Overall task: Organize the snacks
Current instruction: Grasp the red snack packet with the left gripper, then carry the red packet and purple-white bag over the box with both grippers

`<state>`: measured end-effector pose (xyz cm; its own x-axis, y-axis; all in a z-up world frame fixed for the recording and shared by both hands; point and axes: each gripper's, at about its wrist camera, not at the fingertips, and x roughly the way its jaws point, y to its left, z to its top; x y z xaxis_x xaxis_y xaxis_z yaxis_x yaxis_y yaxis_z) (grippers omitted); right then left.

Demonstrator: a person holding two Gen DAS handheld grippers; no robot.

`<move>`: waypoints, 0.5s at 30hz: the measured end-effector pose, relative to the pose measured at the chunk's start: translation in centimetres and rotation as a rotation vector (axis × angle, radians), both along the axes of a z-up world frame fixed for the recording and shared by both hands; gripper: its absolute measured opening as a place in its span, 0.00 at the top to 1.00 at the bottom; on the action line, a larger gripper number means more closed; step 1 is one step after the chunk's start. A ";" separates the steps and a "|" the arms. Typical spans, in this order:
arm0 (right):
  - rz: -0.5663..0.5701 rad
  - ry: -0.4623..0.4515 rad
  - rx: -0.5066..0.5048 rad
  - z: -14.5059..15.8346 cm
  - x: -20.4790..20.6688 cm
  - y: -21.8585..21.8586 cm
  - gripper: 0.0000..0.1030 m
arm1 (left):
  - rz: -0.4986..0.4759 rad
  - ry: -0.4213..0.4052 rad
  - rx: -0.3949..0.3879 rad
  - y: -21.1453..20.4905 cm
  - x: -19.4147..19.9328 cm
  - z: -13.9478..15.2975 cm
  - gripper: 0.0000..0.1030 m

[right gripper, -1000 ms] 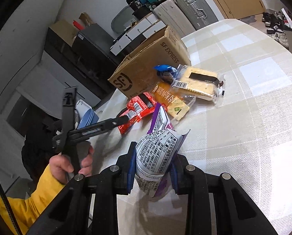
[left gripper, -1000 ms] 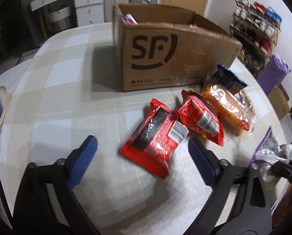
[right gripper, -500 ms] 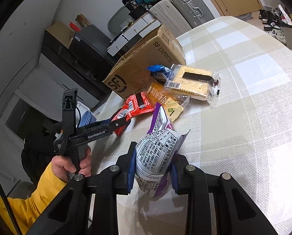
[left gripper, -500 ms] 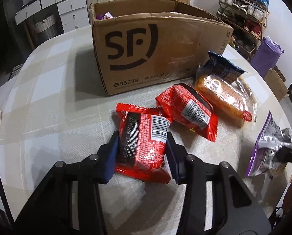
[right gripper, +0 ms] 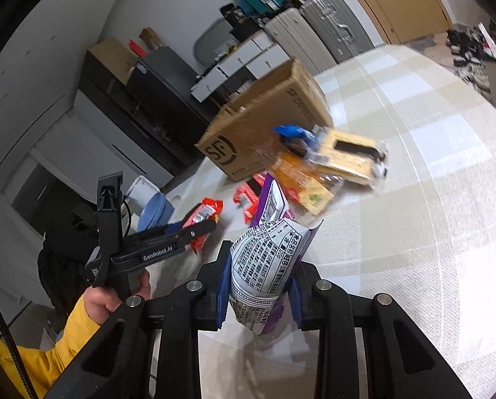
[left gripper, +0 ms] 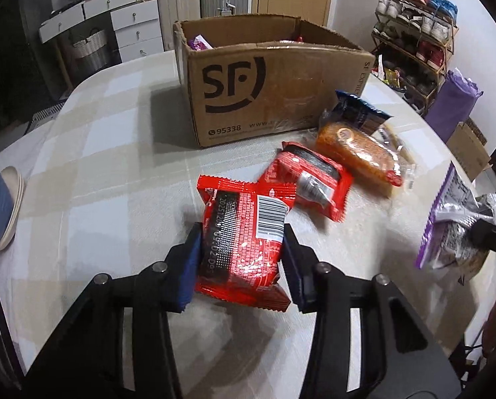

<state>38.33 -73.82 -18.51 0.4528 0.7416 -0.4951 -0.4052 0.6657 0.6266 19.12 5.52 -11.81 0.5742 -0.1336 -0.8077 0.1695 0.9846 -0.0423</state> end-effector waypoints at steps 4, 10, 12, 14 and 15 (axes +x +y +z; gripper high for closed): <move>0.009 -0.047 0.000 1.9 -0.5 0.7 0.71 | -0.004 -0.037 -0.018 0.5 -2.2 2.0 0.60; 0.024 -0.132 -0.015 5.3 -1.0 2.0 0.71 | -0.008 -0.114 -0.059 -0.2 -6.6 6.4 0.60; 0.023 -0.150 -0.022 6.2 -1.2 2.2 0.71 | -0.008 -0.130 -0.081 -0.2 -7.8 7.7 0.60; 0.024 -0.168 -0.024 7.1 -1.4 2.2 0.71 | -0.009 -0.160 -0.075 -0.4 -9.2 8.9 0.60; 0.020 -0.175 -0.027 7.3 -1.5 2.2 0.71 | -0.007 -0.169 -0.081 -0.3 -10.0 9.4 0.60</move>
<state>36.80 -71.65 -11.16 0.5189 0.7392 -0.4294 -0.5203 0.6716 0.5275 9.13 5.17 -2.38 0.6999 -0.1990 -0.6859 0.1880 0.9779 -0.0918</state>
